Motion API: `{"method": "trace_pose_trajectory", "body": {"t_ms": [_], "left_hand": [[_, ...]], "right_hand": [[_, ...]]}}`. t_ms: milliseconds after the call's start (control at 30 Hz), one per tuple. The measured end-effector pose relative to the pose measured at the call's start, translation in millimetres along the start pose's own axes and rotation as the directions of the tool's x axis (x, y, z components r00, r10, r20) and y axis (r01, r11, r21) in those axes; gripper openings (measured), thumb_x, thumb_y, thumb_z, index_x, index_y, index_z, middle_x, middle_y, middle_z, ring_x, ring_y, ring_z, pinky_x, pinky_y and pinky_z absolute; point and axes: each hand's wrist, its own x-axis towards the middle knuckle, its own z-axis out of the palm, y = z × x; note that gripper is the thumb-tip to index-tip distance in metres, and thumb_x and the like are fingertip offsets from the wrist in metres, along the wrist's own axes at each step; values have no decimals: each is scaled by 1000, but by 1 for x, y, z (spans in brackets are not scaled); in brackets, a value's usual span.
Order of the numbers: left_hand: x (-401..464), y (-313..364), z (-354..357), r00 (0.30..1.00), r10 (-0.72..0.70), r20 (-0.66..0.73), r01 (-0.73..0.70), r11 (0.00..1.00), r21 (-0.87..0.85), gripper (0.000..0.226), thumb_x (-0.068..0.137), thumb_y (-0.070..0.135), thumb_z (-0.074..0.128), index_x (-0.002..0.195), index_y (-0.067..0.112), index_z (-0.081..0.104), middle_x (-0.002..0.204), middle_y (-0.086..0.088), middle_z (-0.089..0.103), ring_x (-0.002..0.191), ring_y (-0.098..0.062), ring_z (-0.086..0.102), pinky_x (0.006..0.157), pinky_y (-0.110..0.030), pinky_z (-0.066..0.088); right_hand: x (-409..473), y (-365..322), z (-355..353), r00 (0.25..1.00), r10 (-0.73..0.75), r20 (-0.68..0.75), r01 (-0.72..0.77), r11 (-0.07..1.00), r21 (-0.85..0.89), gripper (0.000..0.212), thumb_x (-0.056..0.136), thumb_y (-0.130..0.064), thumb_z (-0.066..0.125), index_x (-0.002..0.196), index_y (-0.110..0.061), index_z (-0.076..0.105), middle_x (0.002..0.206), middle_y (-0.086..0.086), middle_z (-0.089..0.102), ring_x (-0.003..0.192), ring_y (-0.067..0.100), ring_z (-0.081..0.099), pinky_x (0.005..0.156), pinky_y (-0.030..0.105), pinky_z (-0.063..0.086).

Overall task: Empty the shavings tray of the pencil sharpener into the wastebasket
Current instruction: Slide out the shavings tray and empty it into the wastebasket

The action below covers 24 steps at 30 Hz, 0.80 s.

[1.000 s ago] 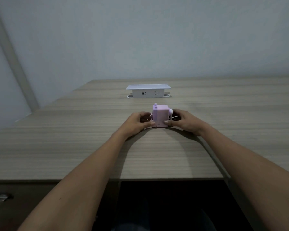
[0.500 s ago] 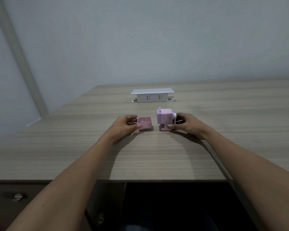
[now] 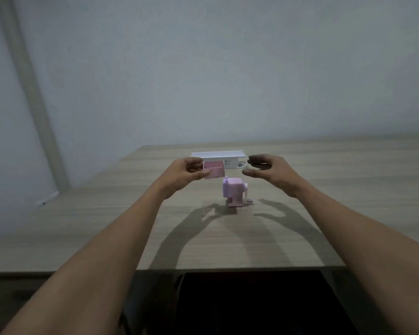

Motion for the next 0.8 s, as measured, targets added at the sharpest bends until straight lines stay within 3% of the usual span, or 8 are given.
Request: {"method": "trace_pose_trajectory", "body": {"t_ms": [67,200,400,533,700,800], "left_hand": [[2,15,6,999,29,17,-29,1000,4,64,90,9,75,146,-2,47,111,4,67,98,-2,65,76,-5,53],[8,41,23,994,82,65,-82,997,-2,66,88,12,77,146,-2,48,129,-10,67,109,-14,66,84,-12,55],[14,69,59,984,134,120,-132,991,-23,66,88,13,78,146,-1,49,123,-5,66,114,-16,64,83,-11,54],[19,84,90,970,169,176,-162,985,-52,67,89,15,77,147,0,48,130,-6,64,117,-15,62,81,-8,54],[27,102,144,937,238,256,-209,969,-134,63,90,23,76,144,1,53,132,-4,66,123,-19,64,109,-30,48],[27,114,186,902,274,334,-217,956,-199,55,90,29,75,137,3,62,129,-9,71,121,-18,66,110,-32,47]], "right_hand": [[-1,-15,-4,1000,-16,-2,16,1000,-2,69,77,-26,88,138,-7,62,131,3,69,121,10,65,93,14,52],[-9,-38,-12,1000,-27,-5,28,999,31,65,76,-26,88,134,-7,65,126,2,72,116,10,69,102,26,52],[-27,-51,-37,1000,-14,-6,14,1000,12,42,80,-21,85,120,-9,75,114,2,79,111,12,72,99,25,52],[-46,-47,-71,998,-5,-61,6,1000,13,43,79,-22,85,119,-9,75,115,2,79,114,14,71,104,29,50],[-78,-44,-121,990,22,-141,-23,1000,-1,41,82,-19,84,120,-6,74,117,4,78,116,16,70,105,28,50],[-105,-38,-153,978,42,-203,-44,999,-8,41,83,-19,82,121,-6,73,117,4,78,116,14,70,106,28,48]]}}
